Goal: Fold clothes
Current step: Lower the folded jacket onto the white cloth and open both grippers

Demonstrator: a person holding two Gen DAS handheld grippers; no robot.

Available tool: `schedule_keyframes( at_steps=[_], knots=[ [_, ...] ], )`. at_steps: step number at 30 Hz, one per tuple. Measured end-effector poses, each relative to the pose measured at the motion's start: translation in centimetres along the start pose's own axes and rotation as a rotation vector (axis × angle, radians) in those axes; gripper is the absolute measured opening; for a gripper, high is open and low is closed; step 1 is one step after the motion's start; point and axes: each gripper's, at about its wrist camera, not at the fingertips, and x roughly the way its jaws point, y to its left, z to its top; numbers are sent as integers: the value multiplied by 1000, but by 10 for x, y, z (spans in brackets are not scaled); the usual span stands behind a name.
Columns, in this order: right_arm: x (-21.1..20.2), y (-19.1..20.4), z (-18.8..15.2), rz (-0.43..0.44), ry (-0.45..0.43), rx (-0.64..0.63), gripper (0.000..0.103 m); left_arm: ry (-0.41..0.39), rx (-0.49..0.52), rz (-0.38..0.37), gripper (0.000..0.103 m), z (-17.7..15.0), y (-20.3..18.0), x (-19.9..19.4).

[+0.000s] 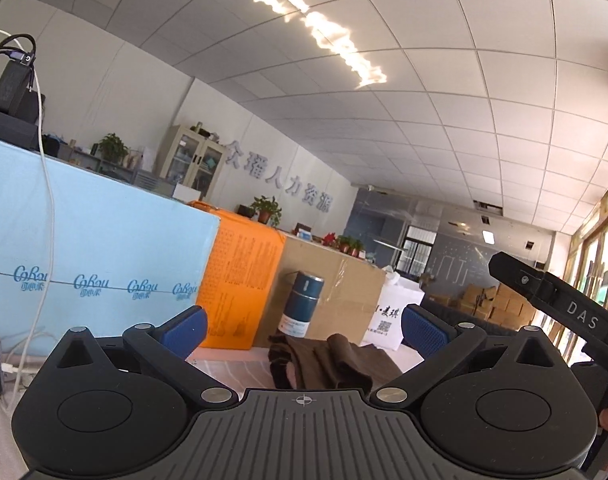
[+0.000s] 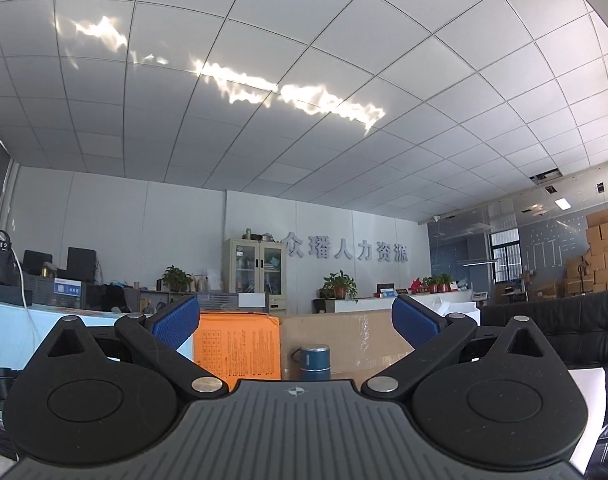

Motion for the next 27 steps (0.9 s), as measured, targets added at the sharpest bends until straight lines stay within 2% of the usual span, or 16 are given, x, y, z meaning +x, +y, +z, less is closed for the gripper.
schedule_keyframes(
  at_steps=[5,14,17,23,27],
  knots=[
    [-6,5,-15,-55,54,53,103,-25,109,56,103,-4,-9,-4],
    [-7,6,-44,-152,159,159,103,16,114,64,103,-18,-13,13],
    [0,3,-52,-169,202,159,103,40,102,58,103,-23,-11,18],
    [12,-8,-70,-226,280,142,103,89,104,116,103,-32,-4,27],
    [15,-17,-78,-229,315,163,103,120,102,100,103,-39,-4,30]
  ],
)
